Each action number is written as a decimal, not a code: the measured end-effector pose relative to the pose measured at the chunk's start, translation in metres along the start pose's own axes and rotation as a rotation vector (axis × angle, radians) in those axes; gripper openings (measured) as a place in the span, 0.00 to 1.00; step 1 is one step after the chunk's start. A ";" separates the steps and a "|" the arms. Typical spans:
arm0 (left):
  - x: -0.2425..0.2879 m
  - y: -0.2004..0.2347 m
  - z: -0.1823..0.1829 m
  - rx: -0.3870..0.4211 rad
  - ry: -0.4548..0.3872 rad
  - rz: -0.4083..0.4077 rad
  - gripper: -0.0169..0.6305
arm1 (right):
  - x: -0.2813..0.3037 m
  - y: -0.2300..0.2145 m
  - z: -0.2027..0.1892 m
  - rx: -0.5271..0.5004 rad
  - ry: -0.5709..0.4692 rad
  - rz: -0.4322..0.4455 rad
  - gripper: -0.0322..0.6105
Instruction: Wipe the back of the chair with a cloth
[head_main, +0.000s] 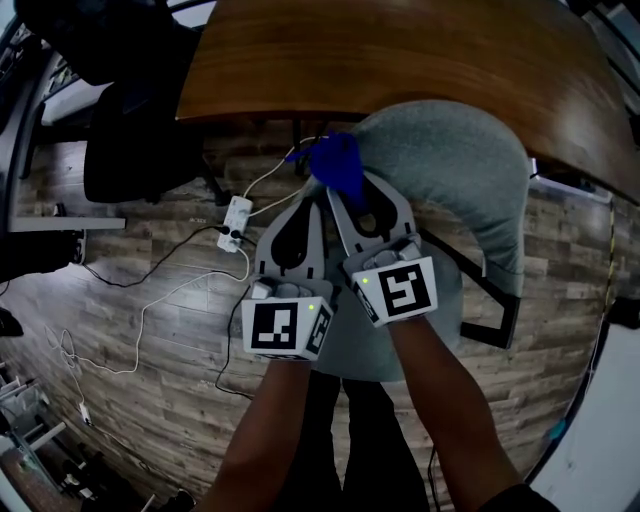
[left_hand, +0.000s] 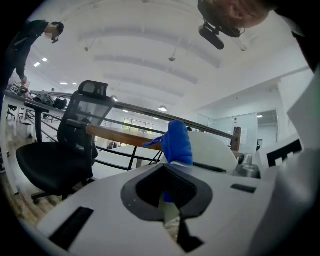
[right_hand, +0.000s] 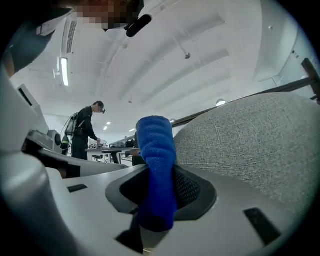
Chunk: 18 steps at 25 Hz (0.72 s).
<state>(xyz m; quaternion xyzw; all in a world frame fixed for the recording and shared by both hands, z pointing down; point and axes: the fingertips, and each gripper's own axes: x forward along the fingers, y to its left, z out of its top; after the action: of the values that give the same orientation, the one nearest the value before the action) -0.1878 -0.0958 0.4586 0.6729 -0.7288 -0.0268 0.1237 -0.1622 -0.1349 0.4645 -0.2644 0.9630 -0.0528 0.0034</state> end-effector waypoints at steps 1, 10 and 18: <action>0.002 -0.001 0.000 -0.001 -0.002 0.000 0.03 | 0.000 -0.001 0.001 -0.004 -0.009 -0.002 0.24; 0.016 -0.011 -0.003 0.025 -0.025 -0.020 0.03 | -0.012 -0.033 -0.006 -0.029 -0.017 -0.076 0.24; 0.032 -0.041 -0.016 0.067 -0.007 -0.093 0.03 | -0.028 -0.073 -0.008 -0.010 -0.034 -0.170 0.24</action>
<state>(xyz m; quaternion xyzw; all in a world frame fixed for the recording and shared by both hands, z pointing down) -0.1468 -0.1292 0.4703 0.7096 -0.6978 -0.0105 0.0971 -0.1010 -0.1819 0.4794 -0.3463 0.9370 -0.0435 0.0137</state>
